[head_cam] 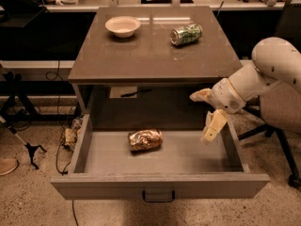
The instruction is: Pick orange can from top drawer and place on counter
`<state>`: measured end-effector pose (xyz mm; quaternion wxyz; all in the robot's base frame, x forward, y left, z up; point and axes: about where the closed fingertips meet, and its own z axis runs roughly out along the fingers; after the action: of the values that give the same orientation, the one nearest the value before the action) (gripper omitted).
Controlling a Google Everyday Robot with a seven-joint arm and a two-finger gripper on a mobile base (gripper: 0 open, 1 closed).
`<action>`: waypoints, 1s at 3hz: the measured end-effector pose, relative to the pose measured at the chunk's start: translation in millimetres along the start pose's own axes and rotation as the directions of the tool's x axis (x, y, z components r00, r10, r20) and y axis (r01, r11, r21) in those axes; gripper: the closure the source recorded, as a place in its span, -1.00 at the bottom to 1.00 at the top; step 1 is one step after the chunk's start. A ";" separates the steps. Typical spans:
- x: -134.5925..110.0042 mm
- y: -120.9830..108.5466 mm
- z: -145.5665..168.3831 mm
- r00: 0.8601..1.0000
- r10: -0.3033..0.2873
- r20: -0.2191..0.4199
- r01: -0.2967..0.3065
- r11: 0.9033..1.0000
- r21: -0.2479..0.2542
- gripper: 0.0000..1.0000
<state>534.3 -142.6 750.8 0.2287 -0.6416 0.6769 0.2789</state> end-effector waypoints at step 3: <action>-7.3 1.2 136.8 0.990 -0.143 -0.016 0.140 0.984 -0.110 -1.00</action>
Offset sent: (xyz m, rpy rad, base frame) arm 0.0004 0.0972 -0.1132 0.0226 0.0129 0.1989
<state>527.0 -45.4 654.6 0.2047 -0.7028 0.6161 0.2909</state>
